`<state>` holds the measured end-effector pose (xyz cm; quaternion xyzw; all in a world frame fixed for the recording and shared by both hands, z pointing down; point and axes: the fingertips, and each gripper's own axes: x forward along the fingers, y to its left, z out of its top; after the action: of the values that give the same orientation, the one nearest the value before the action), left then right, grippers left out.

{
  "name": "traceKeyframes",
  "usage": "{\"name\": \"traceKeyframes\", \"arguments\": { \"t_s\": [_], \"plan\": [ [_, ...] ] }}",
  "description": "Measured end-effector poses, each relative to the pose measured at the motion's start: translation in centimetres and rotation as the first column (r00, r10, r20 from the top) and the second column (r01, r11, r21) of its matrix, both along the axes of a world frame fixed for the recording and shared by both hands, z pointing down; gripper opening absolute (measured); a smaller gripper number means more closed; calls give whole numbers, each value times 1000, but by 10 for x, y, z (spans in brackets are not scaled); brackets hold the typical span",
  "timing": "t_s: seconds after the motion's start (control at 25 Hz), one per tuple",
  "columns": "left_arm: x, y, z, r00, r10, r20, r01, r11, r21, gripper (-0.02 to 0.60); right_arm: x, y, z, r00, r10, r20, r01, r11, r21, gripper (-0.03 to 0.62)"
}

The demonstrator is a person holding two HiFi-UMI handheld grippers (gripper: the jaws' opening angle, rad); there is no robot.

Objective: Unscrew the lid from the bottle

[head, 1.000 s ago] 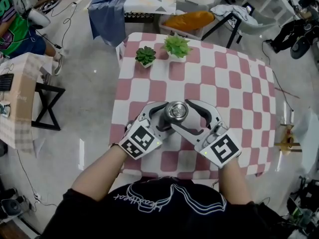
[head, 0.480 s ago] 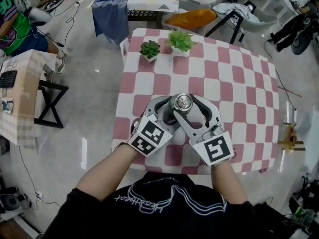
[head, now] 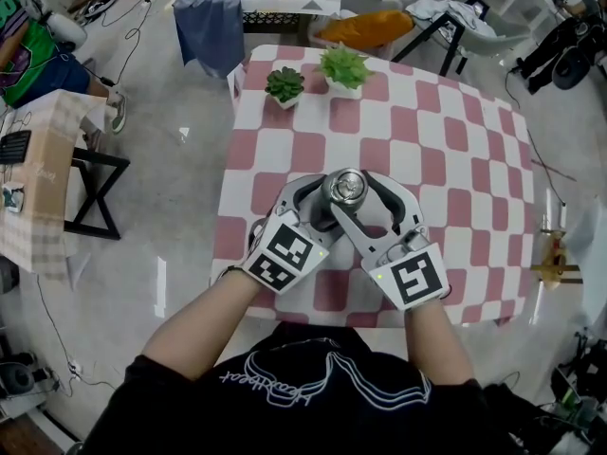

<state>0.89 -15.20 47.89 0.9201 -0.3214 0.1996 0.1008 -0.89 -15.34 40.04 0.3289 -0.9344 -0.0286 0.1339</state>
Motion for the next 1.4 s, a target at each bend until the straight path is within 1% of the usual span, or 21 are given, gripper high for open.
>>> {"name": "traceKeyframes", "arguments": {
  "t_s": [0.32,0.52,0.68,0.8,0.92,1.16,1.4],
  "plan": [
    [0,1,0,998,65,9,-65,998,6,341,-1,1,2,991,-127,-51,126,992,-16,247],
    [1,2,1,989,144,25,-144,990,3,339,1,2,4,977,-197,-81,194,980,-42,247],
    [2,3,2,974,226,29,-226,974,3,339,1,3,5,962,-257,-95,252,966,-62,247],
    [3,2,1,958,286,30,-287,958,3,339,2,2,4,949,-299,-97,292,953,-79,247],
    [3,1,1,938,345,35,-345,939,-1,339,2,2,5,928,-355,-112,346,933,-95,247],
    [3,1,1,886,462,35,-462,887,5,339,2,1,5,879,-454,-143,444,891,-100,247],
    [4,0,1,834,549,55,-550,835,-2,339,3,1,6,828,-524,-198,512,851,-115,245]
  ]
}}
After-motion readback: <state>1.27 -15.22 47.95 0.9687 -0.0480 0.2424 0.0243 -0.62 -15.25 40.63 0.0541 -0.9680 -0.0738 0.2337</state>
